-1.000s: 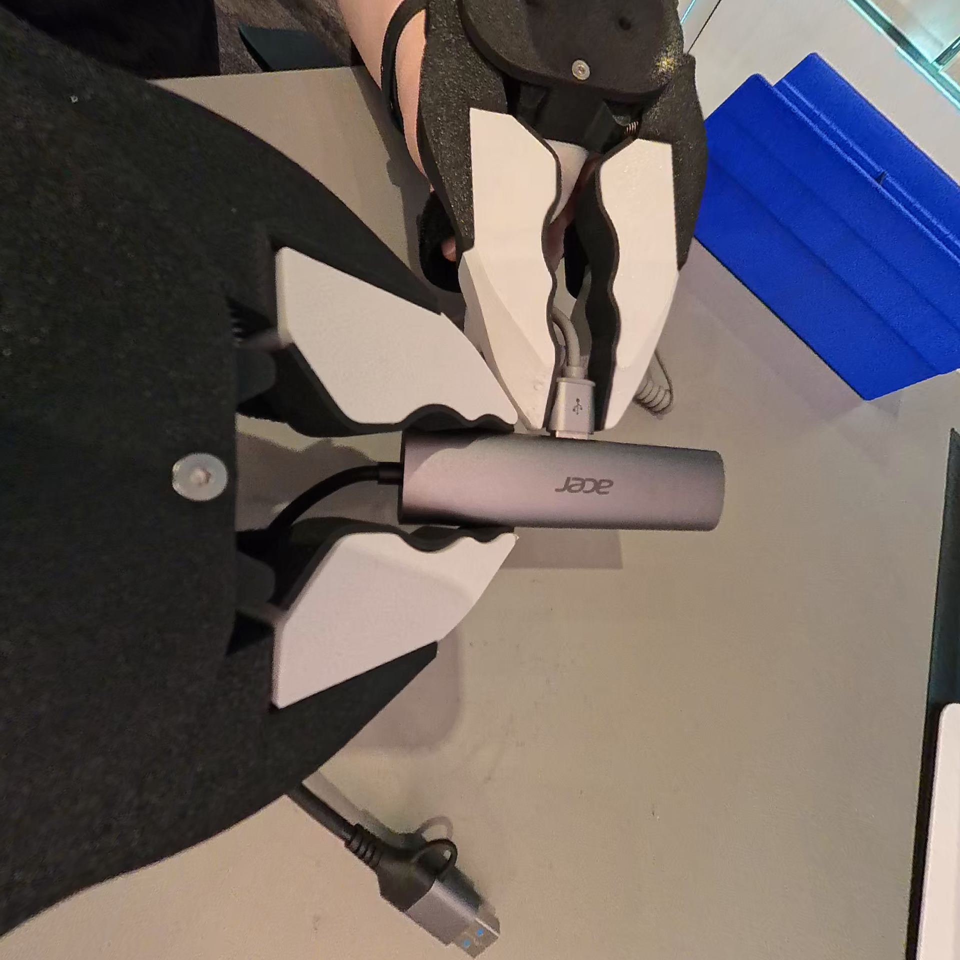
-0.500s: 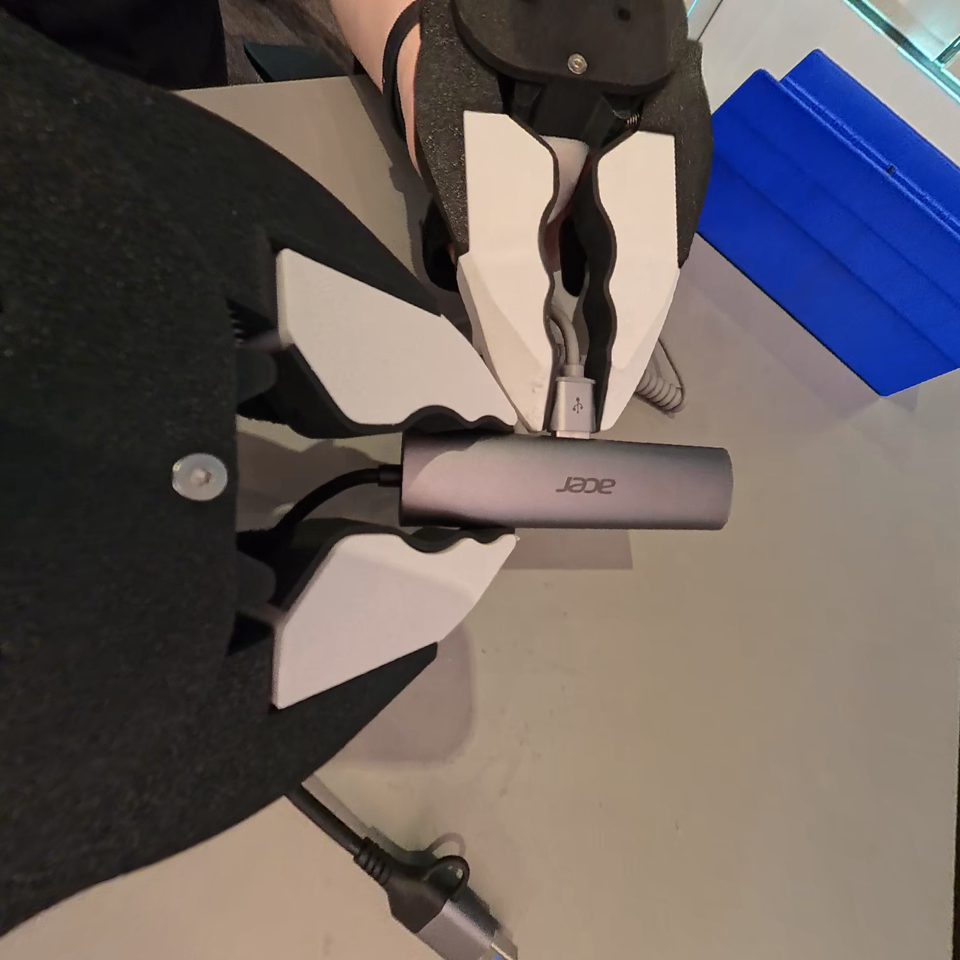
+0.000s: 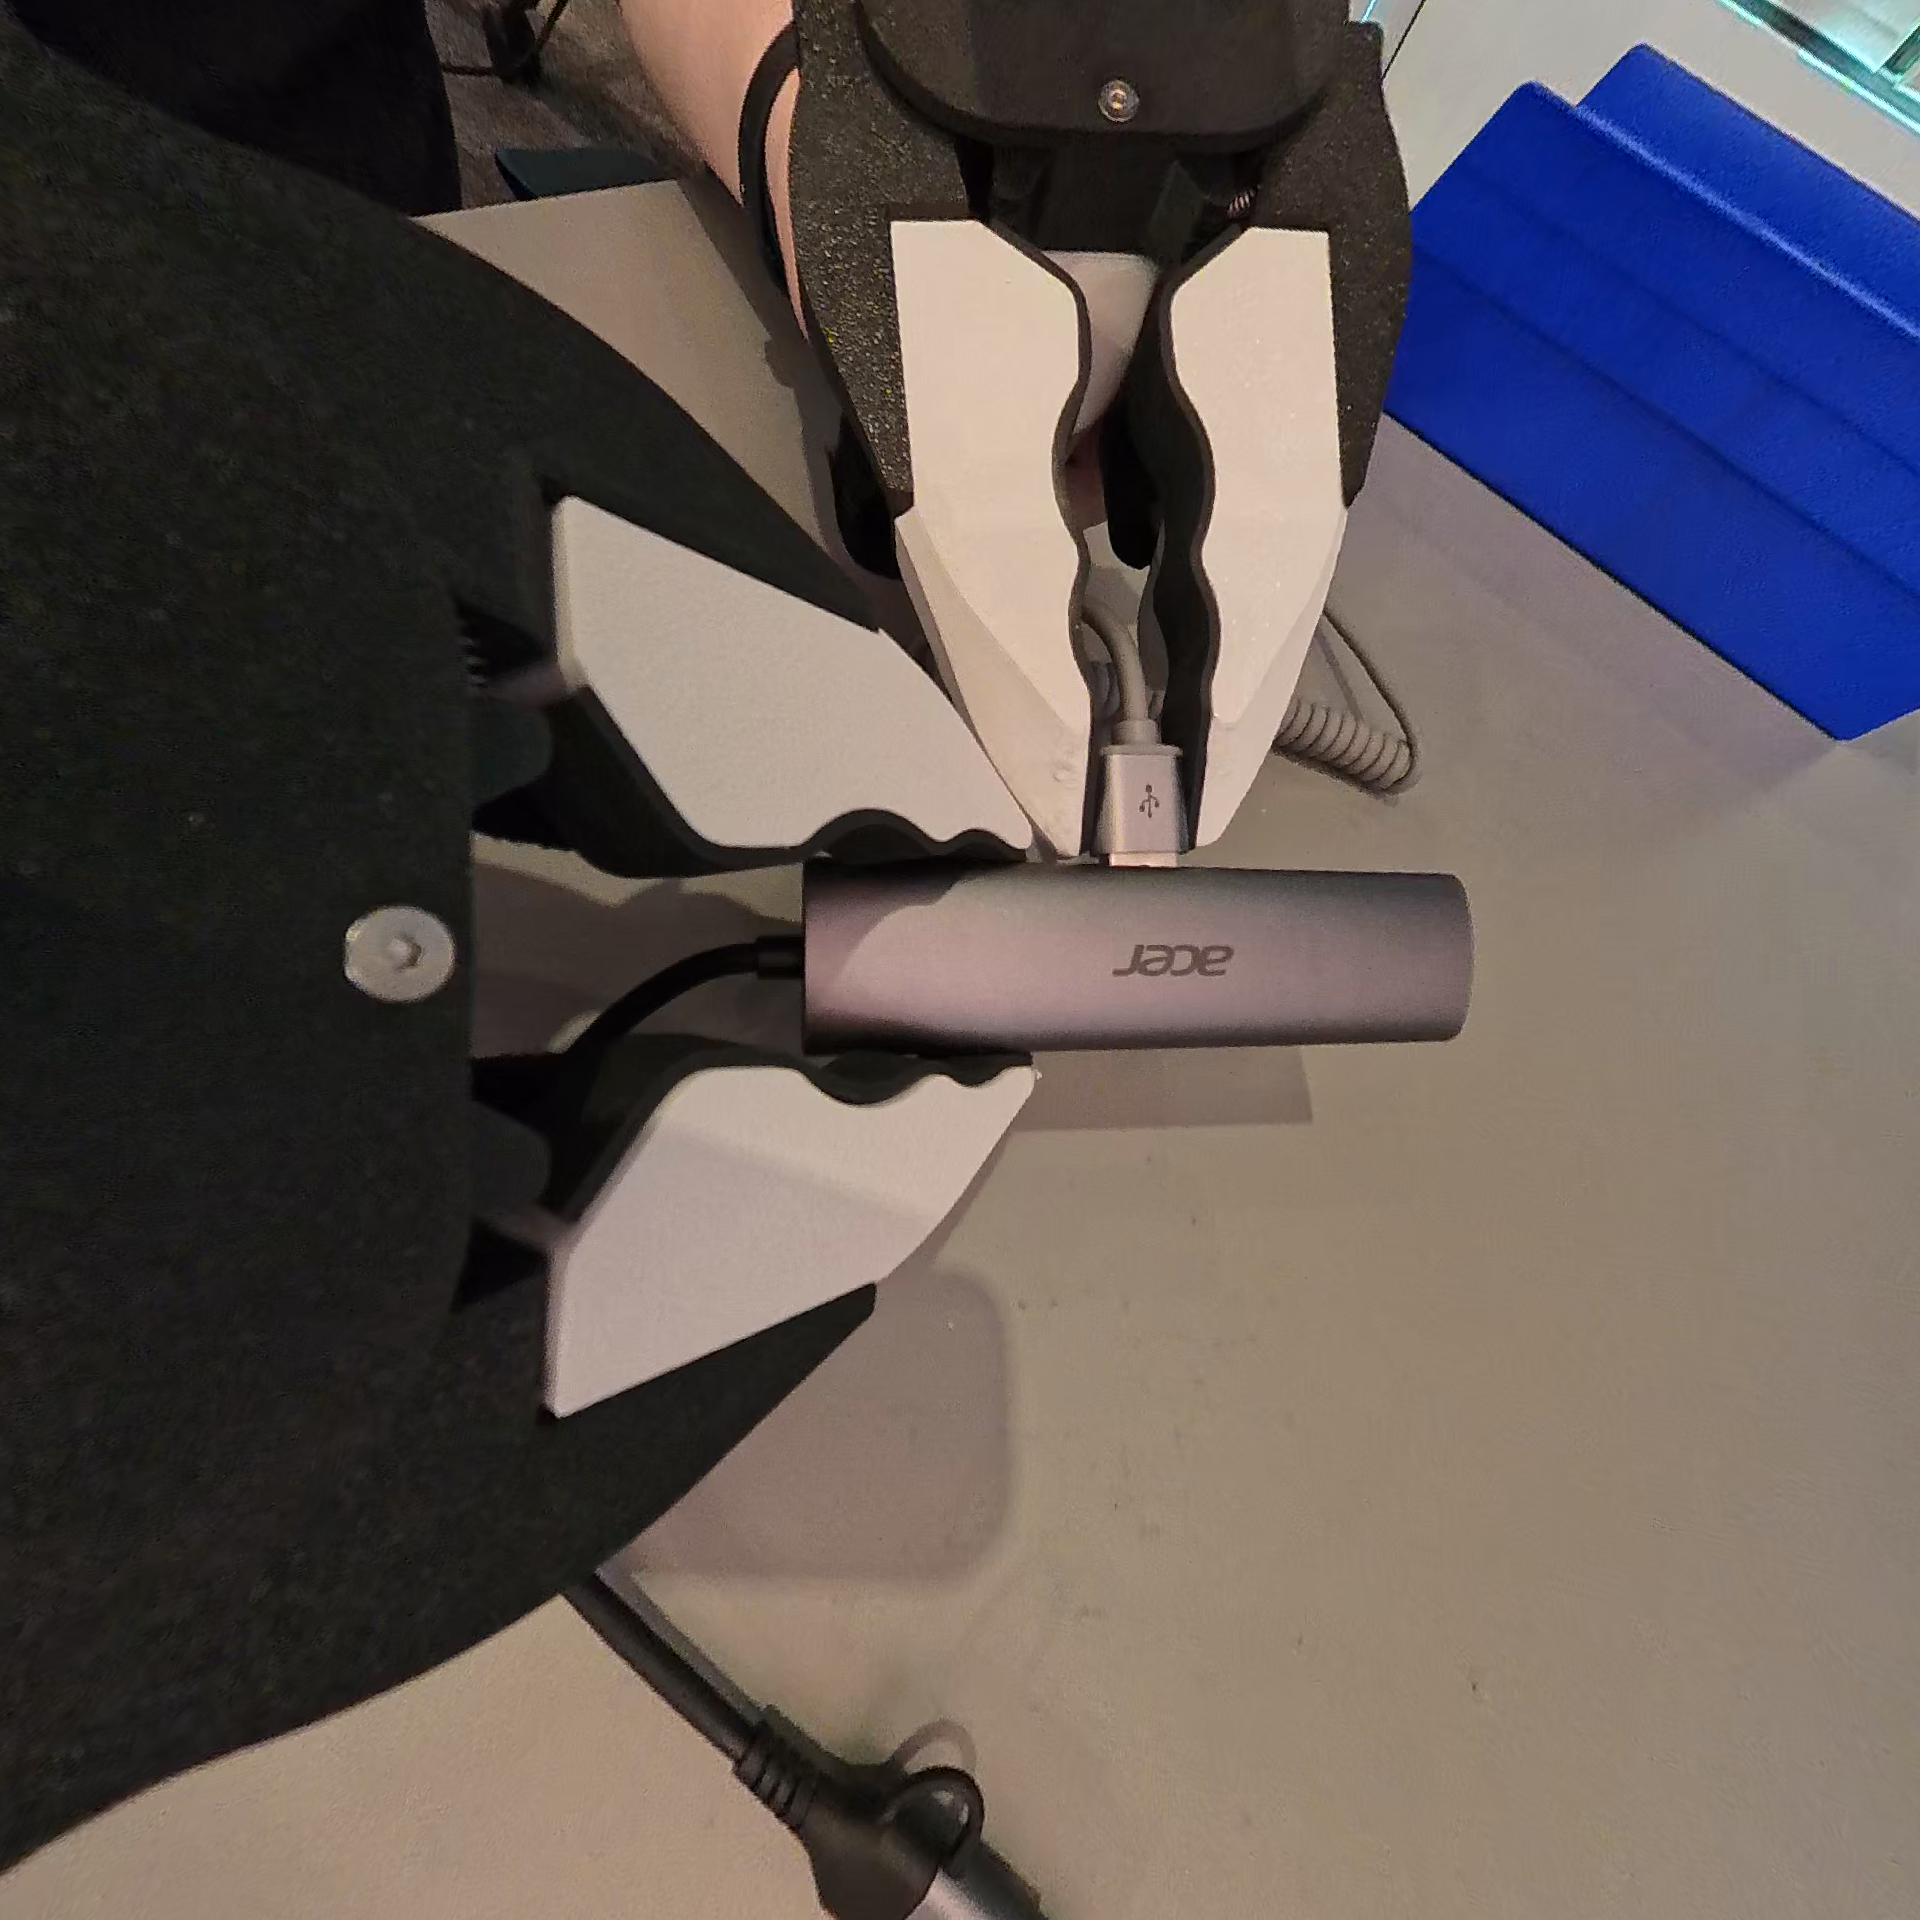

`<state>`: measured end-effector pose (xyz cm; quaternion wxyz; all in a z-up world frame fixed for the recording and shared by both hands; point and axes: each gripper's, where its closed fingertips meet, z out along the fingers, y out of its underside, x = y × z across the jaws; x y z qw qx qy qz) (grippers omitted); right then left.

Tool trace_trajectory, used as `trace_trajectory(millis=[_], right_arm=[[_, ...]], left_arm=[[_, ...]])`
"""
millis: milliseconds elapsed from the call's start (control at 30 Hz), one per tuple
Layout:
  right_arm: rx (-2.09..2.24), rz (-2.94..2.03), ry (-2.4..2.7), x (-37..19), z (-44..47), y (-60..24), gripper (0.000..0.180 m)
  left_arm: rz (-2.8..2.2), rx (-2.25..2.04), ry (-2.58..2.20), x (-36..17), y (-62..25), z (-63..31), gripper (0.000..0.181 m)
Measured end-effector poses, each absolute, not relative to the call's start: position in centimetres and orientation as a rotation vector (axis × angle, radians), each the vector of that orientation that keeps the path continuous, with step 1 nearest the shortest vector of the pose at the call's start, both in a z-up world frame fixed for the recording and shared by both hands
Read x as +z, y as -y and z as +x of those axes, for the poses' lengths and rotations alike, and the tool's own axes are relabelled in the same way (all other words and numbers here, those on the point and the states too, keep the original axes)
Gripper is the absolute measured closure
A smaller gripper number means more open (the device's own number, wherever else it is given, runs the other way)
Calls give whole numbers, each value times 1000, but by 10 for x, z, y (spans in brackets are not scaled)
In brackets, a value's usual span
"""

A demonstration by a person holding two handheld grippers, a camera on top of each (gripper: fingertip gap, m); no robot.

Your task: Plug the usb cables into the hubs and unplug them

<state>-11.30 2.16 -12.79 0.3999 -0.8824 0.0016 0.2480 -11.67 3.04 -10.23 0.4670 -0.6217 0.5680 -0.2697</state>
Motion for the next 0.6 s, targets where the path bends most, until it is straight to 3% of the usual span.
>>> trace_trajectory(millis=[600], right_arm=[[550, -2217, -20, -119, -112, -28, 148]], left_arm=[[-1543, -696, -1311, -94, -36, -119, 164]])
